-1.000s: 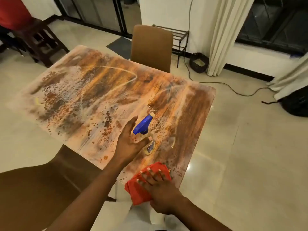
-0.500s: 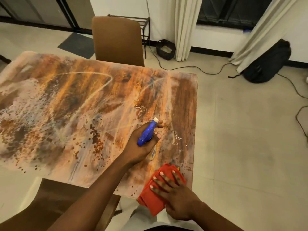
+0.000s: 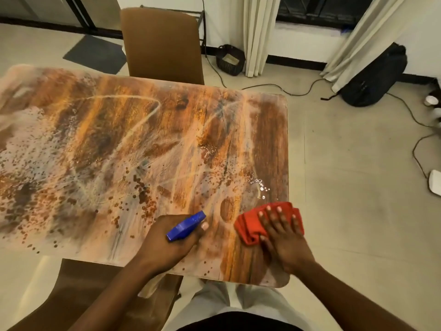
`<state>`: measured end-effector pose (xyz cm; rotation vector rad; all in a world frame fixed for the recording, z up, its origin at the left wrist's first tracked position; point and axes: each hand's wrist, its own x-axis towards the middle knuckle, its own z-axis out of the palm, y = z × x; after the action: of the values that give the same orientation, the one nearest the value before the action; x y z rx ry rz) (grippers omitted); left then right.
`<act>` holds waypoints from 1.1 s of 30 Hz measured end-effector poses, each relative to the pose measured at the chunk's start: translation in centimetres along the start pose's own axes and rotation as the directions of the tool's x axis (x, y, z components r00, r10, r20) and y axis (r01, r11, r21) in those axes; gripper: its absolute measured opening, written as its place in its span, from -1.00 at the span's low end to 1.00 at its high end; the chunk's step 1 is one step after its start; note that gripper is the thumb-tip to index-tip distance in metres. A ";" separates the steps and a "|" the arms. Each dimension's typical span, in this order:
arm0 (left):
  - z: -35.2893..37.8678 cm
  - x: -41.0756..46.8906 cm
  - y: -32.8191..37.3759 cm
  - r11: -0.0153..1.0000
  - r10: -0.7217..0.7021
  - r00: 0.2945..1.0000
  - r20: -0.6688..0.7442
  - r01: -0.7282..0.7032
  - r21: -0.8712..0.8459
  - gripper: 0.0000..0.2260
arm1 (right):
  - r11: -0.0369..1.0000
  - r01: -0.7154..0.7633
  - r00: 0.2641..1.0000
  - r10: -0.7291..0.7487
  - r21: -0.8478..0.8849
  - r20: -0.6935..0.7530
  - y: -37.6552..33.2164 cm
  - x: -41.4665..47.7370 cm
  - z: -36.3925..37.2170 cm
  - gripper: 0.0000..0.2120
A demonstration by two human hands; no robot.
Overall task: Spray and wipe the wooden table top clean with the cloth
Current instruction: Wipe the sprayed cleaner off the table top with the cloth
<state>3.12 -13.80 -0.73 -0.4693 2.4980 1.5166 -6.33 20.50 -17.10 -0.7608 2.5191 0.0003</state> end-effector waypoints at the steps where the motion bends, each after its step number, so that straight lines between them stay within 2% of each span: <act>1: 0.0 -0.5 -0.5 1.000 -0.009 1.000 0.015 0.009 0.016 -0.63 | 0.993 -0.110 0.994 0.110 0.052 0.002 0.8 1.2 -1.1 -0.32; 4: -0.4 -1.4 -1.7 0.998 -0.055 0.998 -0.009 0.055 0.031 -0.61 | 0.943 -0.267 0.963 0.269 0.196 0.015 1.3 6.0 -4.7 -0.32; 8: -1.1 -2.4 -2.4 0.994 -0.113 0.989 -0.100 0.112 -0.009 -0.64 | 0.931 -0.274 0.961 0.256 0.242 0.103 -2.6 11.0 -7.2 -0.33; 10: -1.2 -2.9 -2.5 0.990 -0.142 0.980 -0.137 0.138 -0.033 -0.70 | 0.964 -0.186 0.978 0.163 0.187 0.134 -5.5 12.2 -7.1 -0.33; 12: -1.2 -3.2 -2.6 0.985 -0.169 0.971 -0.168 0.161 -0.059 -0.75 | 0.991 -0.038 0.988 0.019 0.126 0.151 -9.0 12.5 -6.3 -0.33; 15: -1.0 -3.7 -2.4 0.981 -0.193 0.962 -0.193 0.182 -0.073 -0.75 | 0.977 0.197 0.965 -0.208 0.082 0.161 -14.0 10.1 -3.2 -0.33; 18: -0.8 -4.3 -2.5 0.975 -0.216 0.952 -0.215 0.200 -0.096 -0.75 | 0.917 0.394 0.914 -0.397 0.055 0.085 -16.0 4.7 1.0 -0.34; 20: -0.6 -4.2 -2.2 0.975 -0.217 0.952 -0.214 0.204 -0.083 -0.74 | 0.901 0.433 0.901 -0.434 0.030 0.000 -14.5 0.8 3.5 -0.35; 24: 0.5 -3.7 -1.3 0.973 -0.228 0.958 -0.175 0.218 -0.072 -0.73 | 0.944 0.330 0.942 -0.331 -0.024 -0.052 -7.7 -4.8 5.6 -0.37; 26: 1.2 -3.5 -0.9 0.975 -0.217 0.964 -0.153 0.207 -0.075 -0.74 | 0.966 0.260 0.965 -0.260 -0.013 -0.030 -4.1 -5.5 5.1 -0.38; 30: 2.3 -3.1 -0.4 0.977 -0.200 0.971 -0.134 0.188 -0.097 -0.72 | 0.996 0.075 0.996 -0.077 0.053 0.035 0.3 -2.2 2.0 -0.34; 33: 2.5 -2.9 -0.1 0.976 -0.202 0.968 -0.147 0.187 -0.113 -0.74 | 0.987 -0.088 0.996 0.090 0.137 -0.010 0.1 3.5 -0.7 -0.34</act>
<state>5.79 -11.15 -1.01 -0.8557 2.4116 1.5847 -9.24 18.61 -18.11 -0.5954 2.5358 -0.1471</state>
